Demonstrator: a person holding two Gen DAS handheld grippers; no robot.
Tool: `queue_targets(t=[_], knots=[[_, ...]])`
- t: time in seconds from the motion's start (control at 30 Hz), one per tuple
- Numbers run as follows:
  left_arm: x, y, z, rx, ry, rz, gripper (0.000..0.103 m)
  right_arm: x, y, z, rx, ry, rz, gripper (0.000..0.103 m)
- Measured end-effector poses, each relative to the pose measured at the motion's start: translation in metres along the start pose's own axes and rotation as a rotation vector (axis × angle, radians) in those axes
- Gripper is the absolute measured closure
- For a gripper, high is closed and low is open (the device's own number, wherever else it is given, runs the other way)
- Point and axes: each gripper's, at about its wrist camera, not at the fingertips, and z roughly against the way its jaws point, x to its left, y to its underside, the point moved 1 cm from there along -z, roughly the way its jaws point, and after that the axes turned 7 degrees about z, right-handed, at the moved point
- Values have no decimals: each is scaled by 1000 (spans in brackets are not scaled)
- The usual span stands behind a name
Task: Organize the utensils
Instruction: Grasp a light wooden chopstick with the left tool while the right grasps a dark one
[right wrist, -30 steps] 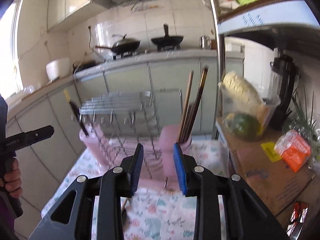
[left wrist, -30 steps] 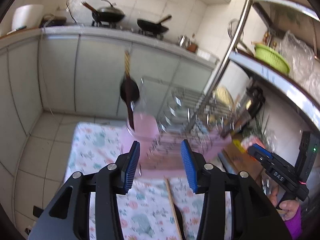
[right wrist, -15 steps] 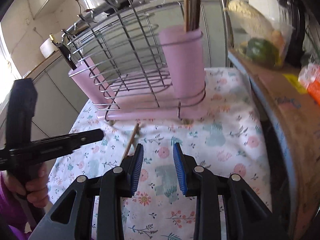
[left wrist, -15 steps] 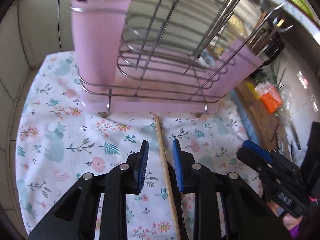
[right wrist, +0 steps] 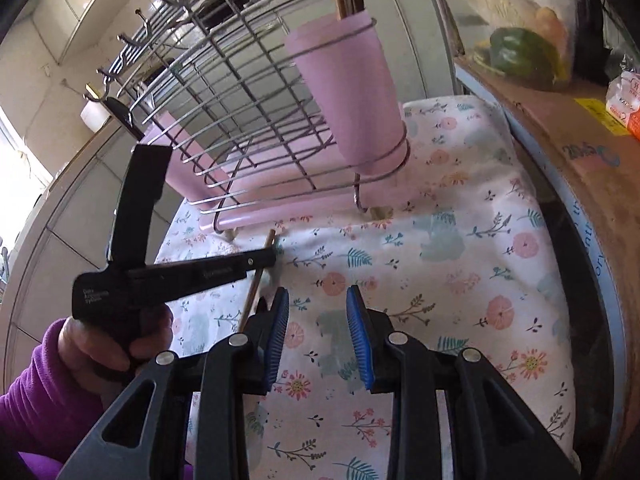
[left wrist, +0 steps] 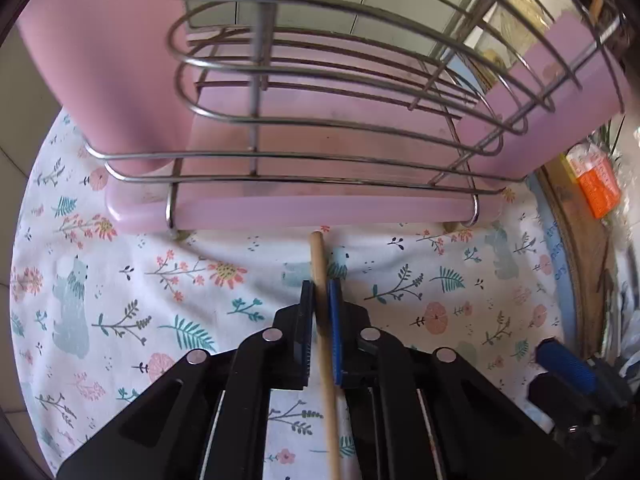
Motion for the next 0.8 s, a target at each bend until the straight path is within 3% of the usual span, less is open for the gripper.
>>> queue_targets(t=[0.13,0.33,0.6,0.8], knots=[[16,6,16,-16,29,25,97,6,3,-13,58,-60,-24,73],[39,22,41,-38,78,56,97,17,0,-49,218,-163,-92,75],[66,29,61,-59,141,95,97,20,-4,-86,341,-161,-145,76],[76,30,64,-61,166,109,97,24,-10,-98,377,-132,-134,76]])
